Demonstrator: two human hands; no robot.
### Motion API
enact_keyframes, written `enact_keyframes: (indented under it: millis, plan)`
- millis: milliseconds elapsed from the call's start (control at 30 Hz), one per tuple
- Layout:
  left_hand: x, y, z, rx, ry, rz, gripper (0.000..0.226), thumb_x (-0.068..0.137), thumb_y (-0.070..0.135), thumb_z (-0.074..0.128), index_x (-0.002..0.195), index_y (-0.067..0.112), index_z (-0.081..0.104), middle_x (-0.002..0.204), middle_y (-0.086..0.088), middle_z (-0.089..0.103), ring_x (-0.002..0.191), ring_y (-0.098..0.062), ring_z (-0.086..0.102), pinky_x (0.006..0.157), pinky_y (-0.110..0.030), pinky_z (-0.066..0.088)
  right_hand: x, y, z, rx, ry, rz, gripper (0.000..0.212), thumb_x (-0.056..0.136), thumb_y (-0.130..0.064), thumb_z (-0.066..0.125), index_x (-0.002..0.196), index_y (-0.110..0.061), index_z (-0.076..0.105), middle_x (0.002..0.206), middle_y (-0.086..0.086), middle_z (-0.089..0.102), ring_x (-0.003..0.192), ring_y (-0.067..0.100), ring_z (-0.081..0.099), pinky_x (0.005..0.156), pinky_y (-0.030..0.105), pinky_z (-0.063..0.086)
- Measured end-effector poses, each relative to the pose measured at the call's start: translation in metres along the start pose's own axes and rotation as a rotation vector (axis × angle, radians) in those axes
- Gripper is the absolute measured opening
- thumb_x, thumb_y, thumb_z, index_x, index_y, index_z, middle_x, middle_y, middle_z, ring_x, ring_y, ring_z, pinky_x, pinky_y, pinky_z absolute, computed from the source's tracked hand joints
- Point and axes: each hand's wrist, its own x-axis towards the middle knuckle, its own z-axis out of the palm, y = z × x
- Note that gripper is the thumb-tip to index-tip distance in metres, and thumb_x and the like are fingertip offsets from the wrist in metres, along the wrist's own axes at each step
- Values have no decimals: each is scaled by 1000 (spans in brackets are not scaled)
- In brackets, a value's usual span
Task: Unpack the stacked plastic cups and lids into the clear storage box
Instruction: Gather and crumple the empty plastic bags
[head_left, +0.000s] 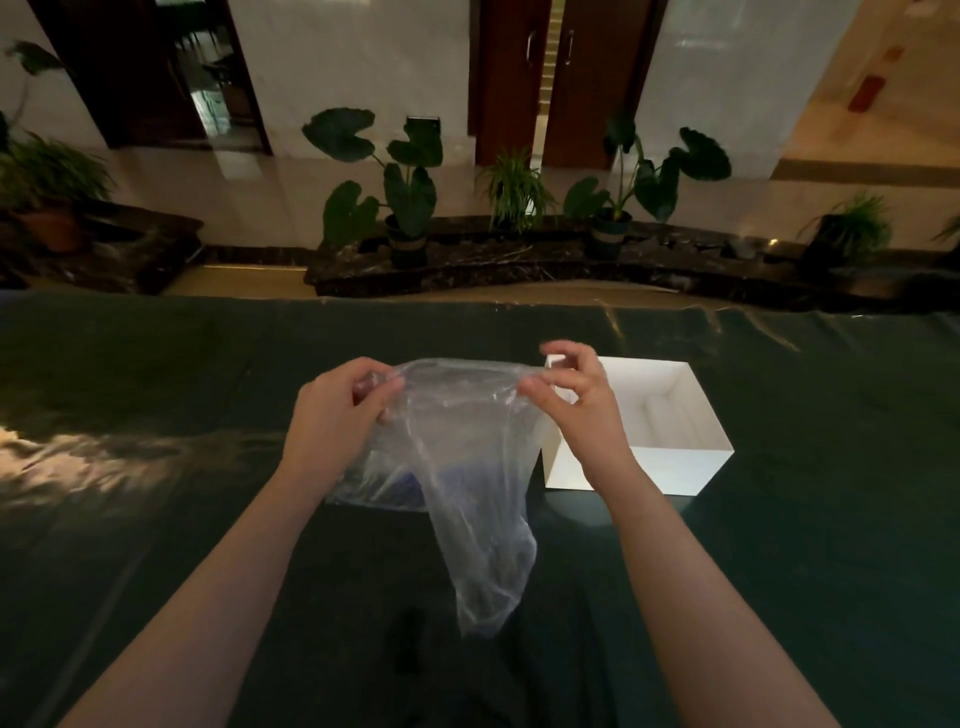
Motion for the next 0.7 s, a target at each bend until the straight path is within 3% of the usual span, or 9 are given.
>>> enact_keyframes:
  millis: [67, 167, 267, 367, 433, 500, 533, 600, 700]
  plan:
    - [2, 4, -2, -201, -32, -73, 16, 95, 28, 56, 109, 34, 62, 91, 14, 65, 76, 3, 63, 67, -19, 49, -1, -3, 0, 128, -169, 46, 20, 82, -51, 67, 83, -34, 79, 140, -26, 45, 135, 2, 36, 97, 17, 35]
    - [2, 11, -6, -512, -86, -198, 23, 99, 25, 50, 118, 33, 60, 101, 7, 66, 84, -3, 68, 69, -24, 55, -6, -5, 3, 178, -328, 198, 34, 82, -59, 62, 94, -31, 79, 124, -15, 67, 125, 6, 53, 97, 22, 38]
    - [4, 10, -8, -470, -13, -177, 22, 100, 23, 48, 111, 34, 63, 98, 7, 66, 82, -1, 65, 74, -28, 54, -7, -5, 10, 168, -251, 218, 16, 86, -40, 68, 87, -29, 80, 98, -12, 76, 100, 0, 65, 89, 25, 45]
    - [8, 6, -7, -458, 76, -159, 20, 99, 26, 50, 114, 33, 61, 96, 17, 65, 85, 9, 60, 89, -32, 50, -5, -5, 11, 254, -140, 196, 13, 90, -25, 68, 84, -23, 78, 83, -6, 76, 85, 6, 71, 84, 30, 55]
    - [9, 2, -5, -541, -10, -163, 40, 94, 34, 58, 133, 35, 48, 113, 24, 61, 105, 6, 56, 97, -32, 43, -3, -7, 10, 333, -109, 173, 13, 92, -20, 65, 87, -14, 75, 76, -4, 75, 75, 10, 73, 72, 23, 56]
    - [8, -1, 2, -623, -190, -197, 83, 78, 40, 74, 145, 44, 25, 140, 15, 45, 126, -7, 44, 99, -33, 36, -1, -10, 9, 374, -76, 172, 17, 95, -21, 62, 82, -16, 73, 72, -5, 72, 69, 10, 71, 64, 20, 55]
    - [7, -2, 7, -673, -281, -221, 98, 71, 38, 82, 145, 49, 18, 143, 12, 41, 128, -11, 42, 96, -31, 38, 0, -11, 8, 385, -66, 178, 21, 96, -23, 60, 78, -20, 71, 71, -5, 71, 68, 10, 69, 62, 21, 55]
    - [3, -3, 18, -769, -399, -259, 111, 64, 32, 89, 143, 54, 14, 139, 11, 47, 123, -12, 50, 87, -28, 46, 2, -12, 8, 412, -62, 216, 24, 99, -27, 56, 80, -23, 71, 78, -2, 73, 74, 13, 70, 66, 26, 57]
    - [-2, -6, 32, -799, -426, -348, 114, 55, 34, 92, 141, 52, 19, 125, 8, 62, 115, -12, 59, 85, -32, 49, 3, -12, 7, 497, -59, 301, 25, 100, -33, 53, 99, -19, 73, 101, 10, 75, 95, 27, 72, 82, 39, 59]
